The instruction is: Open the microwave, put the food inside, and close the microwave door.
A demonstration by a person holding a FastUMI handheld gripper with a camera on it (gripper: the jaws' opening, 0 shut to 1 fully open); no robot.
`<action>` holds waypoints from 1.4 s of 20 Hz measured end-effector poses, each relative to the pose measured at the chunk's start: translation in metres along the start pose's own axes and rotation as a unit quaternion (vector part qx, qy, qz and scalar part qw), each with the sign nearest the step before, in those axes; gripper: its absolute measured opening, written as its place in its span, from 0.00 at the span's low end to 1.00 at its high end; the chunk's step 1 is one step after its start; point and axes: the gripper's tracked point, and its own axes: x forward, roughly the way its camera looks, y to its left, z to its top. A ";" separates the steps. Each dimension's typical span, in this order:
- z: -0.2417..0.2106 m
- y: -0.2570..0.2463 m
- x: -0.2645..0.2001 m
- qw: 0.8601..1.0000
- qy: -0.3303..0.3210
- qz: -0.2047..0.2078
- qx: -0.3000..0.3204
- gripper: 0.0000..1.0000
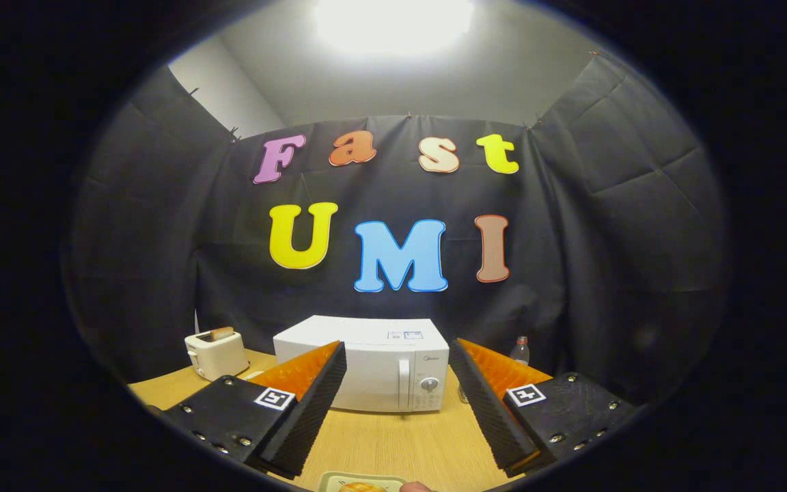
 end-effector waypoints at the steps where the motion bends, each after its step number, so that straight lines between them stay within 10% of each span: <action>1: 0.000 0.001 0.005 1.000 0.000 0.001 0.000 0.97; 28: -0.170 -0.019 0.211 0.991 0.122 0.043 0.026 0.97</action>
